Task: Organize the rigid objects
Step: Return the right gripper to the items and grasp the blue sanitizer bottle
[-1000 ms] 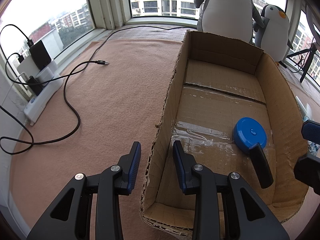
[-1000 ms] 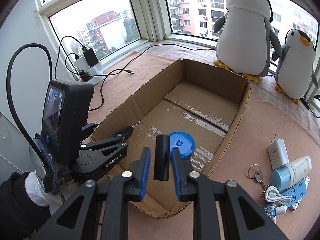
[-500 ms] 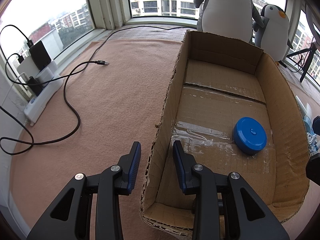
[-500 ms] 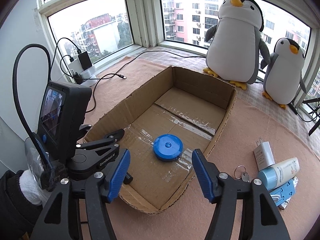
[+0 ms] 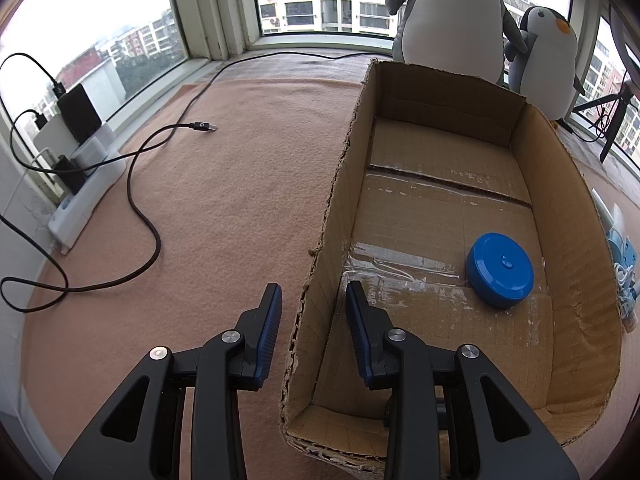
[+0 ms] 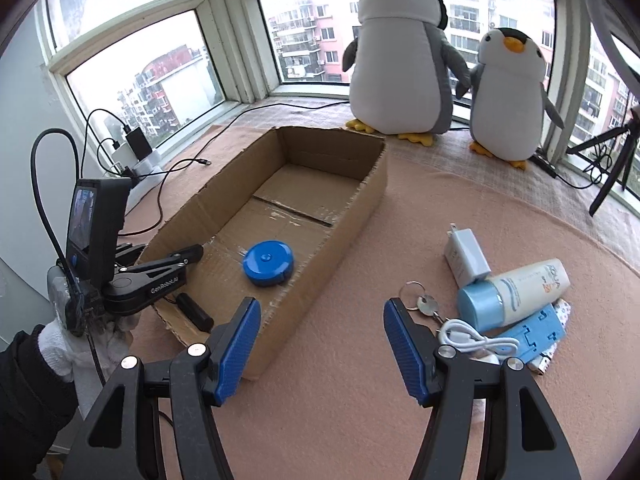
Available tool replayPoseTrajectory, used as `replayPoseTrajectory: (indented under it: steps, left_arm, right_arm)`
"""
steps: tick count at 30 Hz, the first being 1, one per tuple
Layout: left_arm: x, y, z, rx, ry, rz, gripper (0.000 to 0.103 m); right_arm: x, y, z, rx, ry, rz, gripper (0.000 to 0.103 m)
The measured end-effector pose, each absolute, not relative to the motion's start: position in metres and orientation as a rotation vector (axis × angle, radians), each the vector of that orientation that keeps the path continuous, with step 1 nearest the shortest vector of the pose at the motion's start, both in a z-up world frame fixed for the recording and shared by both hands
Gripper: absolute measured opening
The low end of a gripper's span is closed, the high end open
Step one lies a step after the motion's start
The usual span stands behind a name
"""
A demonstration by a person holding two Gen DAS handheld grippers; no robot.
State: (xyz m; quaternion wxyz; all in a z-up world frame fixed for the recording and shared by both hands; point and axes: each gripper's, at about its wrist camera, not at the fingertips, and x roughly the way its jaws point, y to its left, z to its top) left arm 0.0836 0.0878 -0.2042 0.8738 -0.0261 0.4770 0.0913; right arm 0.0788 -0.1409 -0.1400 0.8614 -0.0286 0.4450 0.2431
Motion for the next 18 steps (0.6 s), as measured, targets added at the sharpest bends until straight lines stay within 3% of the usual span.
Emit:
replayPoseTrajectory:
  steps: [6,11,18]
  left_arm:
    - [0.084,0.088,-0.204,-0.050,0.997,0.191,0.031]
    - [0.085,0.089,-0.204,-0.046,0.998,0.192,0.031]
    - [0.085,0.089,-0.204,-0.043,0.998,0.192,0.031]
  right_arm:
    - [0.086,-0.206,-0.147,0.063,0.978,0.438,0.060]
    - [0.101,-0.250,-0.160,0.211,1.031,0.397,0.036]
    - [0.121,-0.275,-0.180,0.397,1.087,0.406,0.024]
